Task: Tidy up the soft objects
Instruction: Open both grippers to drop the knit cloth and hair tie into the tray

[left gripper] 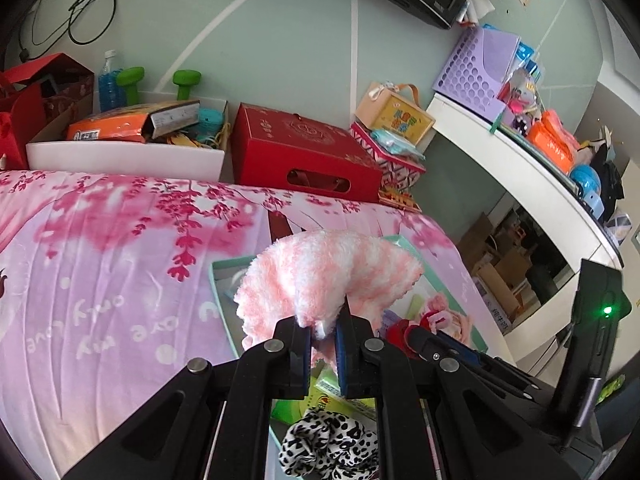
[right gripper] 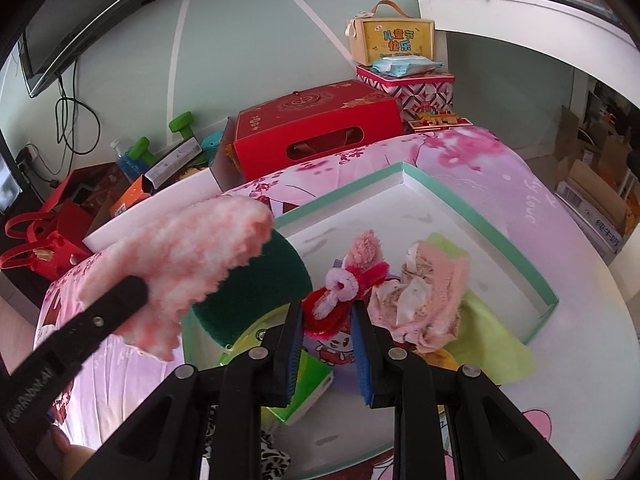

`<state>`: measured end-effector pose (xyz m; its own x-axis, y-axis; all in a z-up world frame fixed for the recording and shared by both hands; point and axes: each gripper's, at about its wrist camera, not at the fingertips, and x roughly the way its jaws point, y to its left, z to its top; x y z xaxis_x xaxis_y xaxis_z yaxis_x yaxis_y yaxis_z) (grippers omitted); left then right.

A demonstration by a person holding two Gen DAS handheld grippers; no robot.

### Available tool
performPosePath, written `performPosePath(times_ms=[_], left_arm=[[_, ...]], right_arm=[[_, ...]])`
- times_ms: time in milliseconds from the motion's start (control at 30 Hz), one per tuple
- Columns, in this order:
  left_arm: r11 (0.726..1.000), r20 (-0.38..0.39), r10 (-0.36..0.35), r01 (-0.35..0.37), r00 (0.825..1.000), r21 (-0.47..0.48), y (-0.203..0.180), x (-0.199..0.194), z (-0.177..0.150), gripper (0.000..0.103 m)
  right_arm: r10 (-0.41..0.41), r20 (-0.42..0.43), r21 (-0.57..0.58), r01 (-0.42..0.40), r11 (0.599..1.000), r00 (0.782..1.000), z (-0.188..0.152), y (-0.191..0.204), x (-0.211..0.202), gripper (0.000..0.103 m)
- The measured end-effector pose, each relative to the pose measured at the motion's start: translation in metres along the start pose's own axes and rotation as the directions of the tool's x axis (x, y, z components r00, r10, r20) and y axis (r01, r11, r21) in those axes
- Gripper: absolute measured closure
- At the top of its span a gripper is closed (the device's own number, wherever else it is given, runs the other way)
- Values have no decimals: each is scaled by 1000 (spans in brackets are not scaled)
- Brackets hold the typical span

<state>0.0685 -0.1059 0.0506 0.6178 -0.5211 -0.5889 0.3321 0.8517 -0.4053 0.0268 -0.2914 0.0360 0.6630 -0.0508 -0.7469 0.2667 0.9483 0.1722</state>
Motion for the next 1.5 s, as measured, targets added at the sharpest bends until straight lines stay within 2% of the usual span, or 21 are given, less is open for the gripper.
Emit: performPosePath(times_ms=[200,267,333,400,567,633,667,700,767,833,933,1033,1133,1233,1333,1500], left_arm=[[1000,-30,-1,1,1000,24,-9,10,-4,92],[999,-35,-9,10,999,33,-12,11,-5,87],[999,-41,-14,16,999,34,-13,11,-5,73],[999,-49,-17,19,999,28,-13,12,-5,66],[1000,-38,-6,6,999,10,-8,6,-3,64],[1000,-38,4,-4,999,6,-6,4,-2,61],[1000,-39,11,-11,999,4,-5,4,-2,59],[1000,-42,22,-22,999,3,-4,3,-2,54],[998,-51,62,-62,997,4,-1,3,-2,48],[995,-49,97,-97,994,6,2,0,-1,37],[989,-44,145,-145,988,-6,10,-5,0,20],[978,-38,208,-208,977,-12,17,-7,0,14],[956,-57,289,-291,956,-26,28,-2,-2,9],[935,-89,349,-353,933,-40,38,6,-6,3],[911,-94,402,-408,911,-56,47,7,-9,2],[889,-107,447,-454,888,-55,53,8,-11,2]], right_arm=[[-4,-10,4,4,1000,1000,0,-2,1,77],[-9,-12,3,9,1000,1000,0,-2,2,76],[-14,-15,2,14,1000,1000,0,-2,3,76],[-25,-18,3,25,1000,1000,0,-3,3,76],[-45,-29,-2,45,999,999,-1,-2,6,76],[-51,-32,-3,50,999,998,-1,-2,6,72],[-52,-34,-3,52,999,998,-1,-2,6,66],[-52,-35,-3,52,999,998,-2,-3,6,55],[-56,-34,-2,56,998,998,-2,-3,6,41],[-60,-32,-7,60,998,998,-1,-2,5,41],[-70,-39,-15,69,997,997,-2,-2,7,29],[-78,-37,-19,77,997,996,-2,-3,8,18],[-87,-36,-19,86,996,996,-2,-4,9,1],[-96,-41,-27,95,995,995,-3,-4,11,0],[-103,-49,-42,101,994,993,-4,-2,13,0],[-111,-59,-65,107,992,992,-5,2,14,0]])
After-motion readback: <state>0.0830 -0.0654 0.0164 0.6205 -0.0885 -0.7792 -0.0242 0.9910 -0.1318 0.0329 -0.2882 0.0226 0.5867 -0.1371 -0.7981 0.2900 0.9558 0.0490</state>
